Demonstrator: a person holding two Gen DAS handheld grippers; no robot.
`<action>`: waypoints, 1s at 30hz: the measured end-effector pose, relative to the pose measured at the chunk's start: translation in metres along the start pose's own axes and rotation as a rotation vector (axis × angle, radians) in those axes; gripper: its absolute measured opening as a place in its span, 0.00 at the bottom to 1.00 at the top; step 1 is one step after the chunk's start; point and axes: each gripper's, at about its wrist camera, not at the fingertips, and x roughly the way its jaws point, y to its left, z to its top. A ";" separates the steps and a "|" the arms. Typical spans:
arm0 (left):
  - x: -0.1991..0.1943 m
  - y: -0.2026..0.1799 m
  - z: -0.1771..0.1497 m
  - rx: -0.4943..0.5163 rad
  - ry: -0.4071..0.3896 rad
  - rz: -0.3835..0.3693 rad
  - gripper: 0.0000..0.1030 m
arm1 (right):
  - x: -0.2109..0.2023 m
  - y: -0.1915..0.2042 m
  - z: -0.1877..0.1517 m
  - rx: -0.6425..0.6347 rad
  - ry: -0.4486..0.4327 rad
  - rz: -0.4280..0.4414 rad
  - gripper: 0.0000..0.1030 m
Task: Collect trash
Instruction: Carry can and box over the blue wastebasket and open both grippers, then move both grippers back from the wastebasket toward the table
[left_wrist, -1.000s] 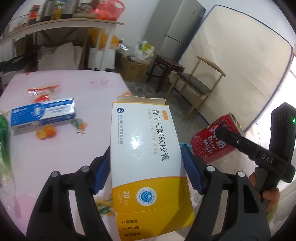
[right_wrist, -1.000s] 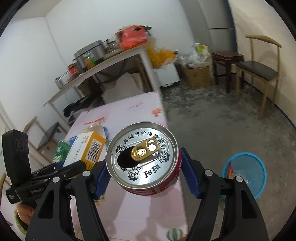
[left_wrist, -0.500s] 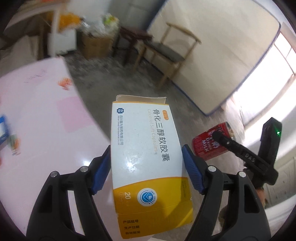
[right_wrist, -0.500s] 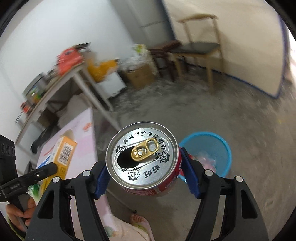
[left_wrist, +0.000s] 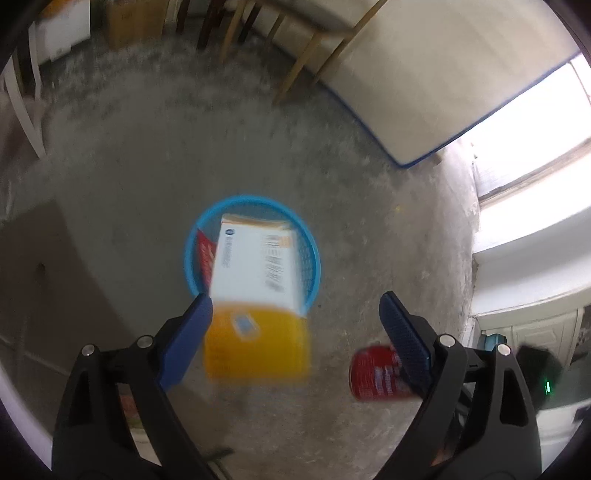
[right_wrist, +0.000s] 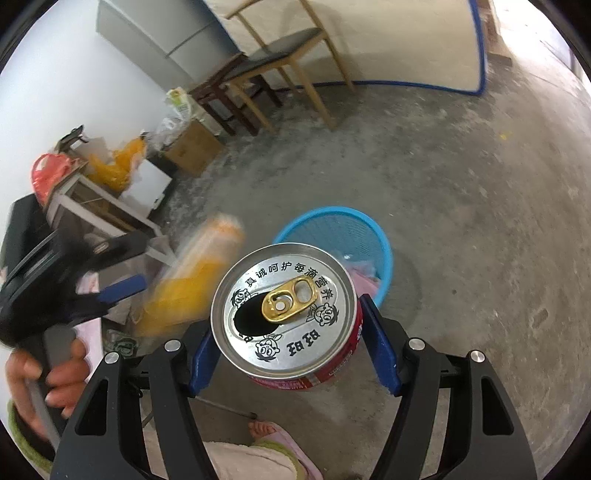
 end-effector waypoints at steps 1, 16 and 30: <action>0.008 -0.002 0.001 -0.017 0.013 -0.006 0.85 | 0.001 -0.005 0.000 0.005 0.003 -0.003 0.65; -0.138 0.030 -0.060 0.084 -0.191 -0.043 0.85 | 0.069 0.012 0.036 -0.125 0.084 -0.033 0.66; -0.281 0.139 -0.214 -0.034 -0.462 0.267 0.85 | 0.061 0.061 0.031 -0.260 -0.001 -0.083 0.75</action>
